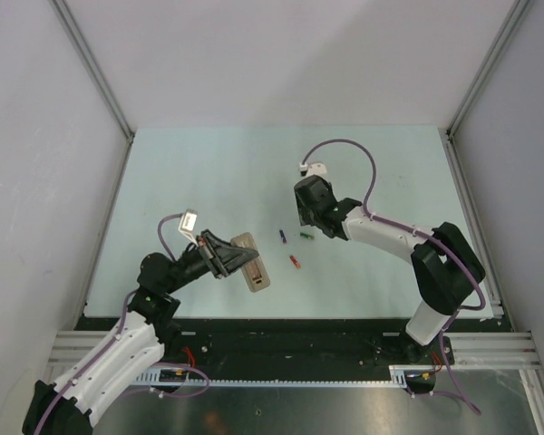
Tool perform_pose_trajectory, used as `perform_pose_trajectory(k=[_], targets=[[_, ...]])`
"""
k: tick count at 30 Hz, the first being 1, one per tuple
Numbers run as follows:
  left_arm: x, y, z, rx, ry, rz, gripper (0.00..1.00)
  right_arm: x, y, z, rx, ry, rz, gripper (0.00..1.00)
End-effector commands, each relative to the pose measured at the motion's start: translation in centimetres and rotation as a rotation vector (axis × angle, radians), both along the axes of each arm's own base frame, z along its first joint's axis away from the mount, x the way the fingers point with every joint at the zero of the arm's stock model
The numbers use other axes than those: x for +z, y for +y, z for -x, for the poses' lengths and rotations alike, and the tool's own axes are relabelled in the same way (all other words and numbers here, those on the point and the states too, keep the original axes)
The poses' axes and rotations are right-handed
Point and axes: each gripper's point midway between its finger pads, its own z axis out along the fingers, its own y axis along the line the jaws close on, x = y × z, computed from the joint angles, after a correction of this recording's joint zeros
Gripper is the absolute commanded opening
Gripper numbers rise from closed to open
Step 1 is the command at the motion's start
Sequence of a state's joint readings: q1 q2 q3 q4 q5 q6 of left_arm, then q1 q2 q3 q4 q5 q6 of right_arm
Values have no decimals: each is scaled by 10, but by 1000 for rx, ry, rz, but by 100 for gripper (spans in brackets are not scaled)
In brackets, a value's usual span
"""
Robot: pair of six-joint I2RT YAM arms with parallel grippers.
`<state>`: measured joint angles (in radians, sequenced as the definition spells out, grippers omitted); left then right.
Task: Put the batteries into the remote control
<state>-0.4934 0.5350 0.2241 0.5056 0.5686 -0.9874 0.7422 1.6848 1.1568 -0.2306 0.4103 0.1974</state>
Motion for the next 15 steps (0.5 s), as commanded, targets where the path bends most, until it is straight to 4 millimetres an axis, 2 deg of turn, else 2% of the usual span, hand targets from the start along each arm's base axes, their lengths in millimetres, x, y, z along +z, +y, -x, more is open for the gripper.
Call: perform_pose_trajectory(k=[1, 4, 5, 9, 10, 13, 15], targets=[[6, 0, -1, 5, -8, 21, 0, 4, -8, 8, -334, 66, -212, 61], [3, 0, -2, 7, 0, 16, 0, 9, -4, 14, -401, 72, -285, 64], [2, -1, -1, 6, 0, 16, 0, 13, 4, 19, -386, 61, -292, 64], [2, -1, -2, 5, 1, 13, 0, 38, 9, 28, -372, -45, -273, 65], [3, -1, -2, 2, -2, 11, 0, 46, 7, 29, -383, -63, -283, 65], [2, -1, -2, 5, -16, 4, 0, 53, -6, 34, -444, -61, -308, 64], [-2, -1, -3, 11, -12, -2, 0, 51, -15, 34, -501, -43, -348, 63]])
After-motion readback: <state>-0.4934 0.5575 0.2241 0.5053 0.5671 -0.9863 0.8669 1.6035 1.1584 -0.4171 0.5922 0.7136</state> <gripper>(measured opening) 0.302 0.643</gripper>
